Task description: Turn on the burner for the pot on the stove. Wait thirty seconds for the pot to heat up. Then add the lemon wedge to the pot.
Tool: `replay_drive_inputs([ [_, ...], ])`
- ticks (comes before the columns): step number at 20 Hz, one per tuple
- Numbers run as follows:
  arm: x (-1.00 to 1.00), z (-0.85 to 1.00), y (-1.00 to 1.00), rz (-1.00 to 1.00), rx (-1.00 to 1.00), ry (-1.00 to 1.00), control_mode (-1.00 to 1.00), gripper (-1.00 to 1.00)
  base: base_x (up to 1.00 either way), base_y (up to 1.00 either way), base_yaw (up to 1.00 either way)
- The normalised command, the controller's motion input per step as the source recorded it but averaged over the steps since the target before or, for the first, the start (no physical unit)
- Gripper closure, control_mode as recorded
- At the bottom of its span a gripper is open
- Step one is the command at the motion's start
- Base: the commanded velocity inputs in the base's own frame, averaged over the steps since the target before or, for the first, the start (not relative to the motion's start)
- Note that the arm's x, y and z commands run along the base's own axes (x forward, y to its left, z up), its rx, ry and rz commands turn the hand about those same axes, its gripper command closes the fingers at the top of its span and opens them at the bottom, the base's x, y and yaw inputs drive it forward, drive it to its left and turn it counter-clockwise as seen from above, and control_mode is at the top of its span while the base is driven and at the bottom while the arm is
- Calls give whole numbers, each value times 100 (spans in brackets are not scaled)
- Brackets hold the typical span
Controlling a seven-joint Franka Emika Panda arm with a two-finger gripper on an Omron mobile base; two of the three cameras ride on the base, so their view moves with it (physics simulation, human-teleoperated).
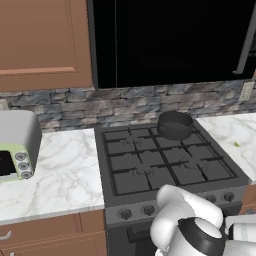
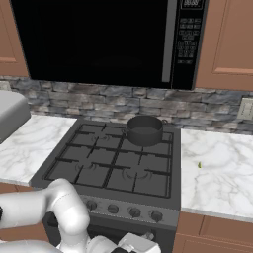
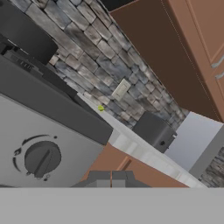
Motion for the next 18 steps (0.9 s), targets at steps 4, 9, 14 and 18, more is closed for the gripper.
replay_drive_inputs([
  [4, 0, 0, 0, 0, 0, 0, -100, 100, 0, 0, 0],
  [9, 0, 0, 0, 0, 0, 0, -100, 100, 0, 0, 0],
  [14, 0, 0, 0, 0, 0, 0, -100, 100, 0, 0, 0],
  [18, 0, 0, 0, 0, 0, 0, -100, 100, 0, 0, 0],
])
